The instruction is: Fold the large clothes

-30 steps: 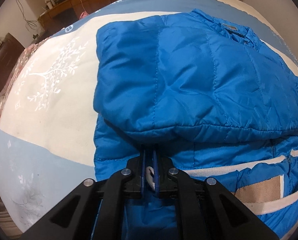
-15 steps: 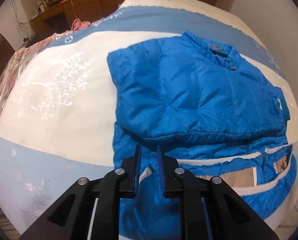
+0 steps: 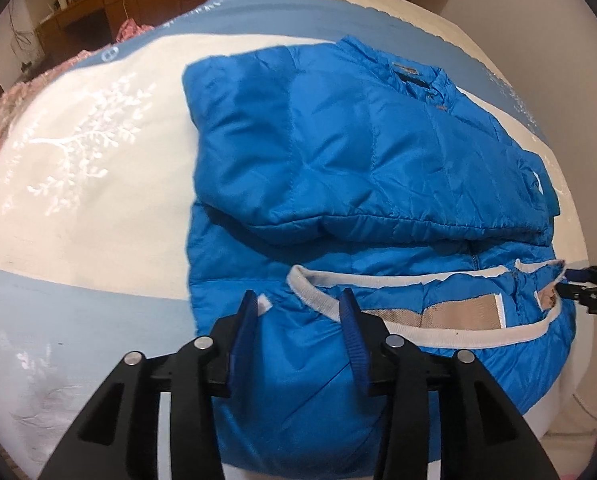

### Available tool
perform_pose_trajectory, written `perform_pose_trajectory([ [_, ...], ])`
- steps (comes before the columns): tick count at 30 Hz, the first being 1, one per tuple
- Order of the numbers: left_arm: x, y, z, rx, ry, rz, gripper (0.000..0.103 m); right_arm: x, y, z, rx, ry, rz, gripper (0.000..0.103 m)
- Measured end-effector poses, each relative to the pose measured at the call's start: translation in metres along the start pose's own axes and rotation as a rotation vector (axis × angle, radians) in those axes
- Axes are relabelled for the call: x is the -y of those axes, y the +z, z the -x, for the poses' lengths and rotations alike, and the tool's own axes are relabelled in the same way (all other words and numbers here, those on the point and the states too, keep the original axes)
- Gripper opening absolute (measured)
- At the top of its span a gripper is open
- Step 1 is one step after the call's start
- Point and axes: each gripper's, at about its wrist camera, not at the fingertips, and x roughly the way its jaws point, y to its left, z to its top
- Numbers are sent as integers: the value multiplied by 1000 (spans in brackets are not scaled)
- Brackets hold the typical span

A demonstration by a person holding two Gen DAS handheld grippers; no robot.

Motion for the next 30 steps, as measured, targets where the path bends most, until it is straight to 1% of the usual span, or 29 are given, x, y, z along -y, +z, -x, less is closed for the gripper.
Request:
perform_pose_trajectory([
  [1, 3, 1, -1, -1, 0, -7, 23, 0, 1, 0, 1, 3, 0, 45],
  [2, 6, 1, -2, -5, -16, -14, 14, 0, 2, 0, 2, 8, -6, 35],
  [3, 9, 1, -2, -4, -9, -18, 12, 0, 3, 2, 5, 15, -14, 31],
  [4, 12, 1, -1, 6, 14, -30, 9, 3, 3, 4, 11, 27, -30, 23],
  [5, 13, 2, -1, 10, 23, -39, 9, 6, 3, 6, 17, 44, -48, 19],
  [7, 15, 5, 2, 20, 36, -35, 6, 10, 4, 10, 29, 61, -72, 16],
  [11, 15, 12, 14, 60, 63, -26, 5, 12, 7, 25, 65, 58, -87, 14],
  [17, 14, 36, 38, 144, 72, -8, 3, 20, 22, 51, 131, 54, -91, 12],
  [19, 15, 47, 42, 172, 89, -11, 0, 22, 32, 58, 157, 53, -87, 12],
  [20, 16, 52, 44, 185, 97, -10, 0, 23, 36, 62, 169, 53, -89, 12],
  [25, 15, 85, 48, 226, 83, 4, 0, 25, 66, 78, 227, 40, -90, 12],
  [30, 16, 123, 47, 272, 94, 10, 0, 34, 101, 92, 279, 53, -109, 11],
])
